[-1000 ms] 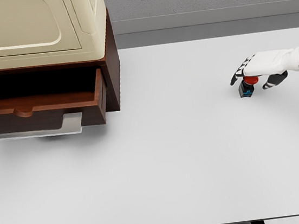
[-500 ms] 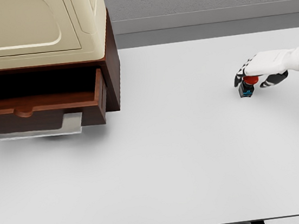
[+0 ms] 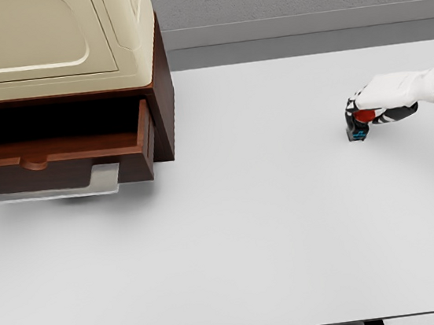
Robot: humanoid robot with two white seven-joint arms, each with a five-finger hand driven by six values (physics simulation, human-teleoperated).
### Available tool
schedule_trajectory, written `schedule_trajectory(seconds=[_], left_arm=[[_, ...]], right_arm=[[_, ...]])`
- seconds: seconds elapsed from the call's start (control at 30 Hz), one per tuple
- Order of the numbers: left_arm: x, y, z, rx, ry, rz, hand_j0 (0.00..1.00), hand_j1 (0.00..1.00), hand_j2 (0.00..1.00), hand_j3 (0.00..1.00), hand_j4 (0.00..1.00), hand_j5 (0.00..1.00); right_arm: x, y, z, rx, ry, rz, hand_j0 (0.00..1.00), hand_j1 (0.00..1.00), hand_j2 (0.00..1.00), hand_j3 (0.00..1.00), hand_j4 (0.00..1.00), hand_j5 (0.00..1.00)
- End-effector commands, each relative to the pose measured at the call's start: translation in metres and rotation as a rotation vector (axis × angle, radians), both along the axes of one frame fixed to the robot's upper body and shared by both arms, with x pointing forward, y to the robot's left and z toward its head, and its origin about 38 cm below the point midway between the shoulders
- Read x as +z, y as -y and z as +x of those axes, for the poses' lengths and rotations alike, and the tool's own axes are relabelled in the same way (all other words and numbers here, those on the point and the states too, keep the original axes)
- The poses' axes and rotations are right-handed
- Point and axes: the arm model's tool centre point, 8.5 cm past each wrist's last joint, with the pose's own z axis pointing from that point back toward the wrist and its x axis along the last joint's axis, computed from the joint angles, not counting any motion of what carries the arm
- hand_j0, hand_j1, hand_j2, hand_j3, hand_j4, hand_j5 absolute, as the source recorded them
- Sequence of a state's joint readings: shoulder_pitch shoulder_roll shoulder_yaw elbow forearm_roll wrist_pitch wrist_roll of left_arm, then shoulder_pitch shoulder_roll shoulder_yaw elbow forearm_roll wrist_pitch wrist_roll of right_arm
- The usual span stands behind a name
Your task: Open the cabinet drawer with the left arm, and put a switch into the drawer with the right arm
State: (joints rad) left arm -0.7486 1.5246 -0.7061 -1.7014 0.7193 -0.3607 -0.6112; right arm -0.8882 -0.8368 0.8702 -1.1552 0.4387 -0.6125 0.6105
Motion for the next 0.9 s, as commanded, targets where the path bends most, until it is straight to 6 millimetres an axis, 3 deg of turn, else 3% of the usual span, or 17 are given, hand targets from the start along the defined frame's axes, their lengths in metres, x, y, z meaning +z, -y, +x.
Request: schedule_trajectory(seconds=[0.0,0.17,0.3,0.5,0.7,0.87], left_arm=[[0.002,-0.001,0.0,0.004,0.0,-0.004,1.0,1.0,1.0,1.0,1.0,1.0],[0.001,0.0,0.0,0.003,0.0,-0.004,1.0,1.0,1.0,1.0,1.0,1.0],[0.0,0.0,0.0,0.0,-0.002,-0.006,1.0,1.0,1.0,1.0,1.0,1.0],[0.0,0.0,0.0,0.002,-0.001,-0.005,1.0,1.0,1.0,1.0,1.0,1.0],[0.0,0.0,0.0,0.002,-0.001,-0.005,1.0,1.0,1.0,1.0,1.0,1.0],[0.0,0.0,0.0,-0.001,0.0,-0.005,1.0,1.0,1.0,1.0,1.0,1.0]], right_arm=[[0.001,0.0,0.0,-0.002,0.001,0.008,0.45,0.45,0.45,0.45,0.45,0.45],[0.008,-0.007,0.004,0.003,0.023,0.04,0.39,0.39,0.39,0.39,0.39,0.39],[0.008,-0.036,0.011,0.047,0.031,0.084,0.37,0.37,0.37,0.37,0.37,0.37],[0.023,-0.054,0.018,0.074,0.069,0.127,0.37,0.37,0.37,0.37,0.37,0.37],[0.055,-0.094,0.023,0.171,0.13,0.162,0.38,0.38,0.38,0.38,0.38,0.38],[0.062,-0.135,0.016,0.291,0.14,0.135,0.38,0.38,0.38,0.38,0.38,0.38]])
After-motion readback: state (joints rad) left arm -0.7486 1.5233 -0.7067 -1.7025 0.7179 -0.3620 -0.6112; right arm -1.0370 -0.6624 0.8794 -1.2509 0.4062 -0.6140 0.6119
